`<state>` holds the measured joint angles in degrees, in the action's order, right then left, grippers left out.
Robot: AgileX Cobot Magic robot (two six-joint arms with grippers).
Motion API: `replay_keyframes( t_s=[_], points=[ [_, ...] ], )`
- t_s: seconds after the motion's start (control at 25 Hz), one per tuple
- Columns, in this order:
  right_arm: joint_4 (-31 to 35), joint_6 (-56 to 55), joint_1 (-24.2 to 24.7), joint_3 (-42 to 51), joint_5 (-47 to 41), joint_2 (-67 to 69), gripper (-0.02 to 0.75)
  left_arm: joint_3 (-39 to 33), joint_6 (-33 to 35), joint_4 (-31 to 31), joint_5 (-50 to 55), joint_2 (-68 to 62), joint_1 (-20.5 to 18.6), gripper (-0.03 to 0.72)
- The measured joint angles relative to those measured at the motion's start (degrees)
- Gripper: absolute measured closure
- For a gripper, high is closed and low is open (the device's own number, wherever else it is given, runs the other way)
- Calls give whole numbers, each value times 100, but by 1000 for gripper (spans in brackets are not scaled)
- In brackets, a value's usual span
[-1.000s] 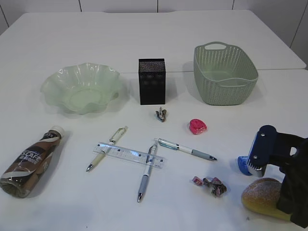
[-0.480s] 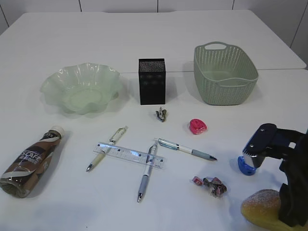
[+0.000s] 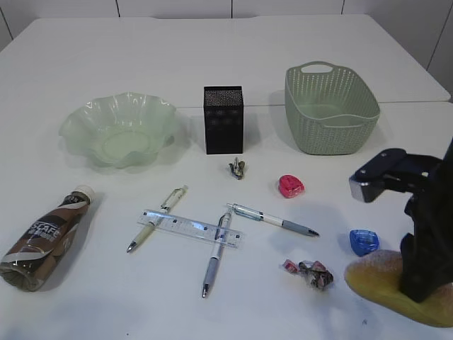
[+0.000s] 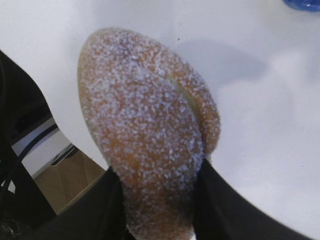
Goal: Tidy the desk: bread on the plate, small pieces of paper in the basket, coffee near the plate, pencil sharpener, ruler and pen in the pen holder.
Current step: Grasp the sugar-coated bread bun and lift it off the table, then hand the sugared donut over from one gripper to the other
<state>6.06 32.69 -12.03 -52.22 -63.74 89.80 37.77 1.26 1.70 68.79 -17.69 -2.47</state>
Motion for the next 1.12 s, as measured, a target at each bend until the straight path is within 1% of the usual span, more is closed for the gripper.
replay_keyframes(
  t_s=[0.08, 0.2, 0.24, 0.28, 0.32, 0.4, 0.44, 0.52, 0.6, 0.68, 0.76, 0.8, 0.84, 0.92, 1.12],
  points=[
    [132, -90, 0, -231, -103, 0, 447, 0, 0, -97, -76, 0, 0, 222],
    [585, -157, 0, -606, -175, 13, 447, 0, 0, -317, -138, 0, 0, 222],
    [886, -157, 0, -837, -175, 13, 448, 0, -2, -398, -152, 0, 0, 222],
    [946, -157, 0, -884, -175, 13, 448, 0, -14, -468, -164, 0, 0, 222],
    [1183, -157, 0, -1077, -183, 13, 448, 0, -25, -552, -177, -14, 0, 222],
    [1233, -157, 0, -1137, -183, 13, 448, 0, -49, -709, -251, -68, 0, 222],
    [1632, -117, 0, -1368, -183, 13, 447, 0, -58, -817, -284, -102, 0, 222],
    [1692, -117, 0, -1393, -183, 13, 447, 0, -72, -998, -464, -169, 0, 222],
    [2317, 45, 0, -1537, -188, 13, 448, 0, -76, -1217, -631, -258, 0, 222],
    [2536, 114, 0, -1552, -188, 17, 448, 0, -85, -1427, -733, -368, 0, 222],
    [3017, 332, 0, -1552, -197, 26, 448, 0, -85, -1622, -826, -507, 0, 222],
    [3017, 332, 0, -1552, -197, 26, 448, 0, -85, -1720, -857, -569, 0, 222],
    [3371, 534, 0, -1552, -211, 26, 448, 0, -85, -1846, -897, -643, 0, 222],
    [3699, 714, 0, -1552, -258, 26, 448, 0, -85, -2039, -1011, -786, 0, 222],
    [4406, 1046, 0, -1552, -347, 26, 448, 0, 188, -2903, -1329, -1207, 0, 222]
  ],
)
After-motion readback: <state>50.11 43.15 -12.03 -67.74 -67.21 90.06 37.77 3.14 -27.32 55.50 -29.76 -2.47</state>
